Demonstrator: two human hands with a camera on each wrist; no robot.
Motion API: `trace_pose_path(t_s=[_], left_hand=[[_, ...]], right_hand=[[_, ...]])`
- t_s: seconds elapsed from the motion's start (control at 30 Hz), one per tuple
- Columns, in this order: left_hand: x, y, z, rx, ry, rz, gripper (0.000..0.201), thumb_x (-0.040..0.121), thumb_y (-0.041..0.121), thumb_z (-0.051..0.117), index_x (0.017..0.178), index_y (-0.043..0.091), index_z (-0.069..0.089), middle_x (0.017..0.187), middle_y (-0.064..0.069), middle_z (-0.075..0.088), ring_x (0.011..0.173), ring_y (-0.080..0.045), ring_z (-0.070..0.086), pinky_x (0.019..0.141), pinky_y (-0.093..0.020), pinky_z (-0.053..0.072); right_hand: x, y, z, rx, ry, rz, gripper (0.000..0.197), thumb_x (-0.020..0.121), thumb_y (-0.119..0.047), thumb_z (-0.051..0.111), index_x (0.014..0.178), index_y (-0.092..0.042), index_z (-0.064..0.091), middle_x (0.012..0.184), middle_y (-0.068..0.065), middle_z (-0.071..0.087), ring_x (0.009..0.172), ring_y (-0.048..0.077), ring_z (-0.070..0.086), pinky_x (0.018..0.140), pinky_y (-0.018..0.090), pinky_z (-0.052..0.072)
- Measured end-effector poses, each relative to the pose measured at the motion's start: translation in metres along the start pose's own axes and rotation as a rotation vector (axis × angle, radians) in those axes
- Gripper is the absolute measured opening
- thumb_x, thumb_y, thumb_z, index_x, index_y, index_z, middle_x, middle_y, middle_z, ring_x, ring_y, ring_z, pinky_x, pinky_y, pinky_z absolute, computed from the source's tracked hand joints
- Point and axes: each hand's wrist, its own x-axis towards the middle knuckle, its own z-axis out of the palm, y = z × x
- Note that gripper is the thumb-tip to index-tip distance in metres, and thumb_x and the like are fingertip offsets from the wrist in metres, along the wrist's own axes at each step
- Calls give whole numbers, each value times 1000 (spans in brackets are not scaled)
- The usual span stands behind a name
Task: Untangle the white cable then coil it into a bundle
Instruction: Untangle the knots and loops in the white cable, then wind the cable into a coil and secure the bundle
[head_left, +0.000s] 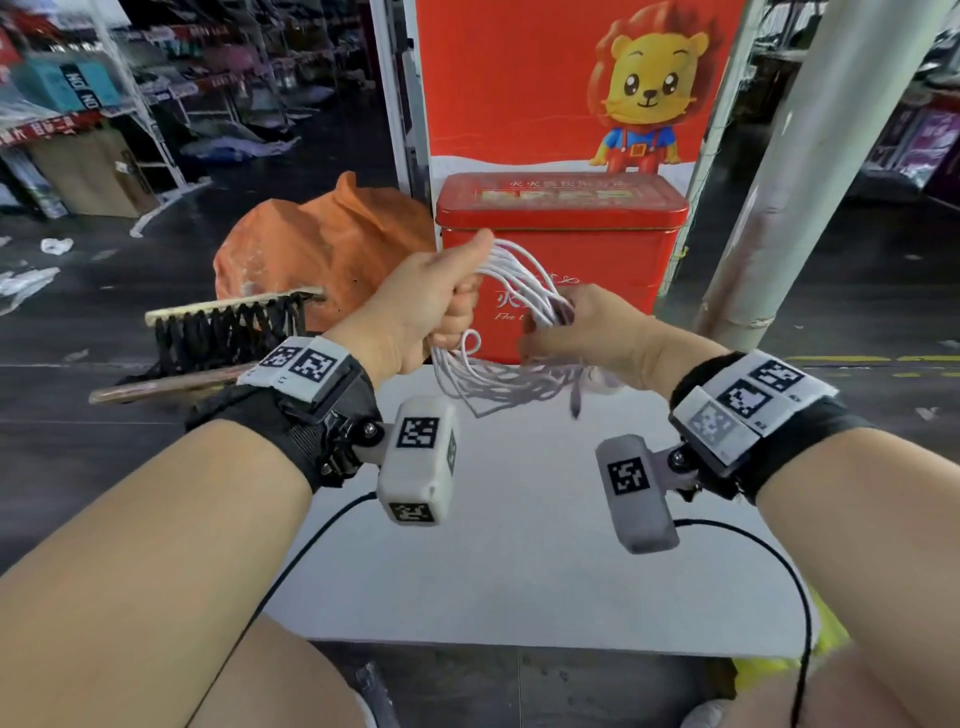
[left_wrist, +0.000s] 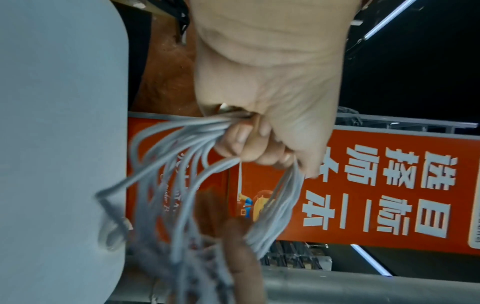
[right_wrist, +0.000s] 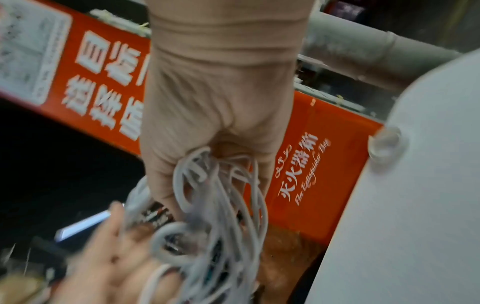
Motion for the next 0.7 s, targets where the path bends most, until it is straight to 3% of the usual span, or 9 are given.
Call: trace_pose_path(t_s=[0.07, 0.13, 0.2, 0.23, 0.27, 0.33, 0.47, 0.53, 0.7], left_hand=[[4, -5, 1, -52, 126, 48, 49, 95, 47, 47, 56, 22, 32, 44, 7, 24, 35, -8, 18, 35, -17, 15], [9, -14, 6, -52, 196, 67, 49, 94, 50, 47, 55, 21, 48, 46, 8, 39, 39, -7, 32, 37, -16, 29], [14, -26, 10, -29, 224, 66, 42, 92, 55, 47, 79, 23, 70, 74, 1, 70, 65, -8, 60, 66, -26, 56], [16, -30, 12, -34, 221, 70, 40, 92, 55, 47, 85, 23, 70, 81, 0, 73, 73, -9, 65, 74, -28, 56], [16, -33, 13, -45, 205, 81, 40, 94, 53, 45, 76, 23, 65, 69, 4, 70, 62, -8, 64, 63, -24, 54], [15, -34, 17, -38, 188, 93, 48, 97, 49, 41, 58, 21, 43, 42, 11, 44, 35, -5, 39, 38, -17, 32], [17, -40, 25, -113, 168, 44, 48, 96, 53, 39, 61, 20, 40, 46, 6, 42, 41, -11, 40, 41, -20, 31], [19, -44, 32, -189, 101, -17, 50, 94, 57, 37, 59, 22, 32, 51, 3, 26, 45, -12, 26, 46, -24, 24], [28, -53, 37, -316, -143, -195, 52, 92, 58, 36, 60, 18, 32, 52, 2, 31, 45, -13, 36, 46, -22, 37]], right_hand=[[-1, 4, 1, 286, 51, 47, 24, 80, -9, 71, 99, 4, 62, 90, 19, 67, 80, 30, 65, 80, 44, 51], [-2, 2, 2, 561, 78, 48, 27, 83, 2, 64, 109, 6, 60, 100, 22, 66, 92, 38, 63, 89, 54, 49], [-4, -2, 1, 696, 120, 8, 11, 84, 5, 59, 95, 5, 62, 83, 18, 69, 79, 32, 67, 79, 47, 56], [-4, -3, 1, 724, 128, -8, 6, 86, 4, 57, 85, 1, 61, 73, 13, 68, 69, 27, 67, 70, 40, 58], [-5, -5, 1, 739, 133, -17, 12, 88, 3, 55, 79, -3, 60, 66, 10, 66, 60, 23, 65, 62, 34, 56], [-5, -8, 2, 750, 145, -29, 18, 91, -2, 54, 74, -7, 56, 58, 6, 59, 49, 18, 56, 52, 28, 50], [3, -6, -1, 581, 341, 75, 31, 89, -33, 63, 70, -11, 54, 47, 0, 48, 40, 13, 38, 44, 22, 40], [9, 5, -7, 507, 456, 137, 37, 81, -45, 69, 66, -13, 56, 45, -2, 46, 38, 13, 35, 40, 20, 35], [11, 27, -16, 436, 492, 209, 43, 80, -51, 68, 56, -19, 51, 39, -7, 38, 37, 12, 30, 39, 19, 27]])
